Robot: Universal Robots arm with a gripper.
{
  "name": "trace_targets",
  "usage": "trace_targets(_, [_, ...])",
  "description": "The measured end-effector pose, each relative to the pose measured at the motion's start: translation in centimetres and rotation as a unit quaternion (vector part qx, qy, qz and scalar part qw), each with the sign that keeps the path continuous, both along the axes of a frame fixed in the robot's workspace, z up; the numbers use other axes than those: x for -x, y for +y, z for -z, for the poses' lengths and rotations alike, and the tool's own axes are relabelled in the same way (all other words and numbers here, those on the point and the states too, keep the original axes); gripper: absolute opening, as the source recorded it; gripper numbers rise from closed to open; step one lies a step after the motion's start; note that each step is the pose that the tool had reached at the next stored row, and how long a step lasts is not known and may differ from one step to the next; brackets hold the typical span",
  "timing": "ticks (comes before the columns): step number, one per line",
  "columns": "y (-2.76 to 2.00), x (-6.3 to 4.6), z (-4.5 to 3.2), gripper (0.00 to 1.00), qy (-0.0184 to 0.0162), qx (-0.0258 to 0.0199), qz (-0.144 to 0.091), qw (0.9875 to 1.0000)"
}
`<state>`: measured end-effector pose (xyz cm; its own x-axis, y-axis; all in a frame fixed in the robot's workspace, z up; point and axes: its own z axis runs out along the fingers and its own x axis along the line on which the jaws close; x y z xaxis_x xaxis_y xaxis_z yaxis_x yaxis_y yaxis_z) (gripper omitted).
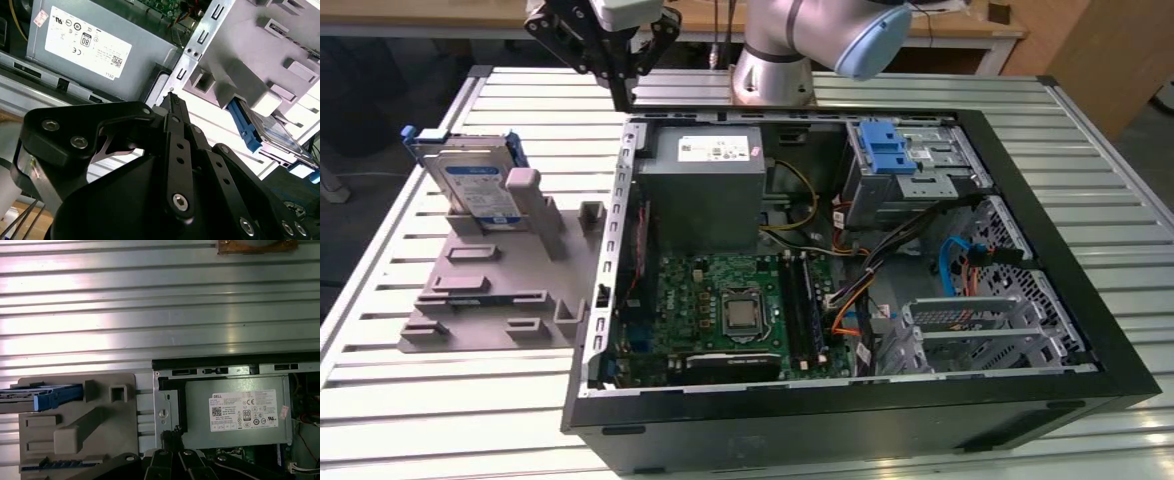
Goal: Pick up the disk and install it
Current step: 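Reach for the disk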
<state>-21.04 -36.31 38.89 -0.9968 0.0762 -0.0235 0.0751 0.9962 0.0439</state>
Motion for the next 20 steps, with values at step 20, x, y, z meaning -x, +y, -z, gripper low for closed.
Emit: trace_targets(20, [1.88, 3.2, 0.12, 0.11, -0.0001, 0.0000, 0.000, 1.0000])
